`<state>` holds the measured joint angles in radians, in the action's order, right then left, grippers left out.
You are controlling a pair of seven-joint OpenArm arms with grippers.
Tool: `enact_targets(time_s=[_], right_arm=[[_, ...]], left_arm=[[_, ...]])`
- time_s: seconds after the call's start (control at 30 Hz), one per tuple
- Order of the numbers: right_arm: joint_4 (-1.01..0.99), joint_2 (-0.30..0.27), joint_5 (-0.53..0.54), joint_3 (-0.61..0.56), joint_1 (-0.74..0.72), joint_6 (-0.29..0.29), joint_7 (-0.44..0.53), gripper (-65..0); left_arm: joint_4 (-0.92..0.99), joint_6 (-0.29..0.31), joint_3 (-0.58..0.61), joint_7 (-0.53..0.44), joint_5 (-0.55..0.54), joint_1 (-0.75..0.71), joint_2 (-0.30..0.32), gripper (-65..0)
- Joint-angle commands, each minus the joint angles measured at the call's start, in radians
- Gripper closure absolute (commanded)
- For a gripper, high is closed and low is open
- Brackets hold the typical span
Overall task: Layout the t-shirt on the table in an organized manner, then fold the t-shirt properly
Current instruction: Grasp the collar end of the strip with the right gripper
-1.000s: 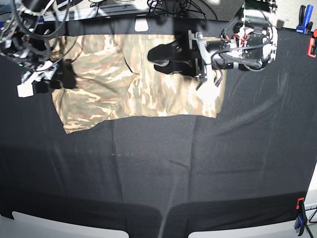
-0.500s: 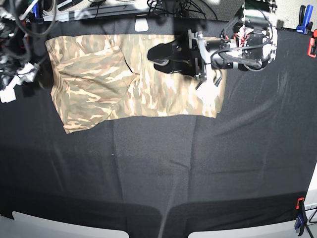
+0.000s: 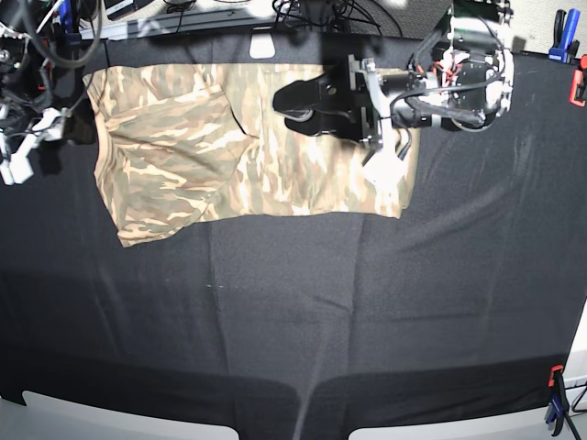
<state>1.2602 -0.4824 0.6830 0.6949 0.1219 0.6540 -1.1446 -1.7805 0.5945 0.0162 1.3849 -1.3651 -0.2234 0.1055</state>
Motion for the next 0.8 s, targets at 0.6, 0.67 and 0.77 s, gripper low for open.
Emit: enact_targets(time_s=[0.6, 0.67, 0.77], right_arm=[[0.017, 0.003, 0.162, -0.348, -0.011, -0.106, 0.005, -33.0], [0.017, 0.003, 0.156, -0.348, -0.011, -0.099, 0.005, -19.9], [0.017, 0.003, 0.131, -0.331, -0.017, -0.099, 0.005, -6.0]], left_arm=[[-0.019, 0.005, 0.000, -0.005, -0.031, 0.008, -0.003, -31.2], [-0.019, 0.005, 0.000, -0.005, -0.031, 0.008, -0.003, -31.2], [-0.019, 0.005, 0.000, -0.001, -0.031, 0.008, -0.003, -31.2]])
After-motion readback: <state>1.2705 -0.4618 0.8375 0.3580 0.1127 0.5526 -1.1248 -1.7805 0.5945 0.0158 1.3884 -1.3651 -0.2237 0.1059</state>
